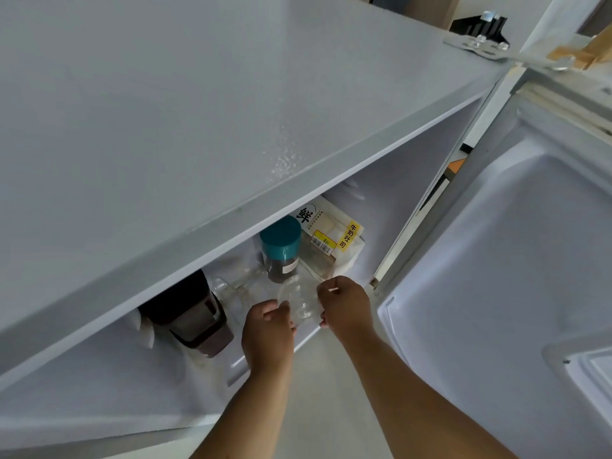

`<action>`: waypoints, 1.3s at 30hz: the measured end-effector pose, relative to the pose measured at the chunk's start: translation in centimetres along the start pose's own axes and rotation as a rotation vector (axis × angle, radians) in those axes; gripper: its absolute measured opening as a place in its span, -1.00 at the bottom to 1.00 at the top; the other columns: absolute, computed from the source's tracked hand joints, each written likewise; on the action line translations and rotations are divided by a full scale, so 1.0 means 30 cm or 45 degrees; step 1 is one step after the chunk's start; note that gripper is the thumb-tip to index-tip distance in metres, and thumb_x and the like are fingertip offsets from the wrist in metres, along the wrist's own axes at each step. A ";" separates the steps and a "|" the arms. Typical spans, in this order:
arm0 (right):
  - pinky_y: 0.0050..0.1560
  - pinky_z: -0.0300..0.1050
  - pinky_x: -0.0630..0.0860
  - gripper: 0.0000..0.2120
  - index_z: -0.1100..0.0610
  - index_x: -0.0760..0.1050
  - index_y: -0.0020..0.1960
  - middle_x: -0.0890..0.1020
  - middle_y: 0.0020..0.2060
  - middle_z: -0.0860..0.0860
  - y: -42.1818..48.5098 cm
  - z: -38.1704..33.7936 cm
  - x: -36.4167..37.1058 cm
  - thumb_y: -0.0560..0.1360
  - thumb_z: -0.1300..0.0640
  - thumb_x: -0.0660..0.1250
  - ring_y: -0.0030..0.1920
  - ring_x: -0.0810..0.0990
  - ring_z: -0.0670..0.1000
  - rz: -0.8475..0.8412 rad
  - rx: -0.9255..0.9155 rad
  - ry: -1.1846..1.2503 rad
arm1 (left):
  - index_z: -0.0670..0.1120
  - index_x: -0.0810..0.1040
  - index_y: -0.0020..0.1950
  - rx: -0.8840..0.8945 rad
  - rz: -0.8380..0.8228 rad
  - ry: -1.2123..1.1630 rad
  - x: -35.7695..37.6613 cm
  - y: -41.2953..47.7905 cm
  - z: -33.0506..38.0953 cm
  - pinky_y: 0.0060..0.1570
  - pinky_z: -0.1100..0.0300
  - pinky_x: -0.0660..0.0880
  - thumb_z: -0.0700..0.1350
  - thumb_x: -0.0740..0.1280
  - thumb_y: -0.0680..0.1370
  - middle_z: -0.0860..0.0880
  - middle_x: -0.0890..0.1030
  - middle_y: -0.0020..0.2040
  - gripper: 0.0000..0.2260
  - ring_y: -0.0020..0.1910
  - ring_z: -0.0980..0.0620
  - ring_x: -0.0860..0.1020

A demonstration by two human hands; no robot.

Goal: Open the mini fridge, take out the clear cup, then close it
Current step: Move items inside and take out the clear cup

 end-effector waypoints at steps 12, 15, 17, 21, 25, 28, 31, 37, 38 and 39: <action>-0.12 -0.05 0.69 -0.81 0.07 0.65 0.07 0.72 -0.16 0.01 0.031 0.030 0.043 0.63 0.09 0.26 -0.35 0.72 0.02 -0.007 0.016 -0.148 | -0.07 0.63 0.20 0.018 -0.041 0.275 0.008 0.029 -0.009 0.13 -0.12 0.64 0.03 0.45 0.58 0.01 0.73 0.03 -0.74 -0.03 -0.07 0.72; 0.03 -0.04 0.66 -0.75 0.09 0.63 0.21 0.72 0.03 0.04 0.013 0.036 0.028 0.62 0.07 0.26 -0.12 0.73 0.07 -0.036 -0.012 -0.194 | -0.03 0.60 0.26 0.087 -0.017 0.412 -0.032 -0.021 0.029 0.22 -0.08 0.59 0.05 0.43 0.56 0.03 0.69 0.18 -0.69 0.09 -0.03 0.68; 0.02 -0.15 0.60 -0.75 0.07 0.64 0.21 0.71 0.02 -0.02 -0.011 0.035 0.017 0.60 0.08 0.27 -0.07 0.67 0.00 0.020 -0.106 -0.265 | 0.04 0.57 0.28 0.192 0.062 0.501 -0.076 -0.073 0.053 0.18 0.03 0.52 0.05 0.43 0.54 0.07 0.64 0.24 -0.68 0.09 0.12 0.61; -0.15 -0.34 0.47 -0.83 -0.02 0.67 0.04 0.64 -0.11 -0.13 -0.057 -0.002 0.042 0.58 0.11 0.30 -0.16 0.58 -0.13 0.018 -0.264 -0.281 | 0.08 0.46 0.39 0.305 0.110 0.505 -0.115 -0.156 0.091 -0.07 0.08 0.49 -0.01 0.45 0.53 -0.01 0.57 0.31 -0.56 -0.15 0.25 0.60; -0.03 0.06 0.69 -0.85 -0.05 0.66 0.00 0.63 -0.15 -0.20 -0.074 -0.052 0.101 0.57 0.12 0.32 -0.13 0.69 0.02 -0.167 -0.214 -0.135 | -0.02 0.37 0.53 0.296 0.034 0.512 -0.081 -0.147 0.129 0.04 0.20 0.48 -0.07 0.47 0.55 -0.15 0.38 0.56 -0.42 0.10 0.07 0.64; -0.04 0.13 0.69 -0.84 0.03 0.66 -0.01 0.70 -0.11 -0.06 -0.070 -0.066 0.115 0.57 0.13 0.29 -0.14 0.71 0.08 -0.241 -0.204 -0.092 | -0.09 0.37 0.54 0.301 0.000 0.468 -0.058 -0.102 0.154 -0.01 0.27 0.40 -0.13 0.46 0.57 -0.17 0.34 0.58 -0.44 0.20 0.05 0.60; -0.20 0.03 0.72 -0.83 0.02 0.63 -0.01 0.69 -0.13 -0.07 -0.065 -0.066 0.103 0.60 0.14 0.25 -0.33 0.71 0.02 -0.233 -0.137 -0.072 | -0.09 0.37 0.55 0.234 -0.026 0.391 -0.060 -0.077 0.168 0.05 0.10 0.54 -0.15 0.42 0.59 -0.15 0.47 0.48 -0.46 0.27 -0.05 0.61; -0.39 -0.22 0.63 -0.69 -0.08 0.46 0.30 0.63 -0.01 -0.14 -0.102 -0.064 0.072 0.60 -0.10 0.37 -0.33 0.73 -0.03 -0.284 -0.134 0.086 | -0.04 0.50 0.41 0.344 -0.008 0.363 -0.108 -0.160 0.150 -0.07 0.43 0.46 -0.20 0.35 0.60 -0.02 0.62 0.23 -0.63 0.10 0.17 0.61; -0.37 -0.20 0.64 -0.65 -0.12 0.41 0.32 0.62 0.01 -0.14 -0.110 -0.075 0.068 0.59 -0.15 0.39 -0.32 0.74 -0.02 -0.330 -0.110 0.152 | -0.03 0.53 0.35 0.348 0.008 0.342 -0.115 -0.173 0.143 -0.15 0.52 0.43 -0.22 0.35 0.59 0.01 0.64 0.17 -0.67 0.04 0.24 0.61; -0.33 -0.16 0.67 -0.62 -0.15 0.38 0.31 0.61 0.04 -0.13 -0.118 -0.088 0.063 0.58 -0.18 0.40 -0.30 0.74 -0.01 -0.377 -0.090 0.219 | -0.01 0.55 0.29 0.345 0.018 0.315 -0.119 -0.181 0.140 -0.20 0.55 0.42 -0.23 0.35 0.58 0.03 0.65 0.13 -0.70 -0.02 0.31 0.61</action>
Point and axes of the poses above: each hand's wrist, its own y-axis towards the middle knuckle, its own x-axis out of the palm, z = x × y, the point moved 2 cm from there along y, towards the middle knuckle
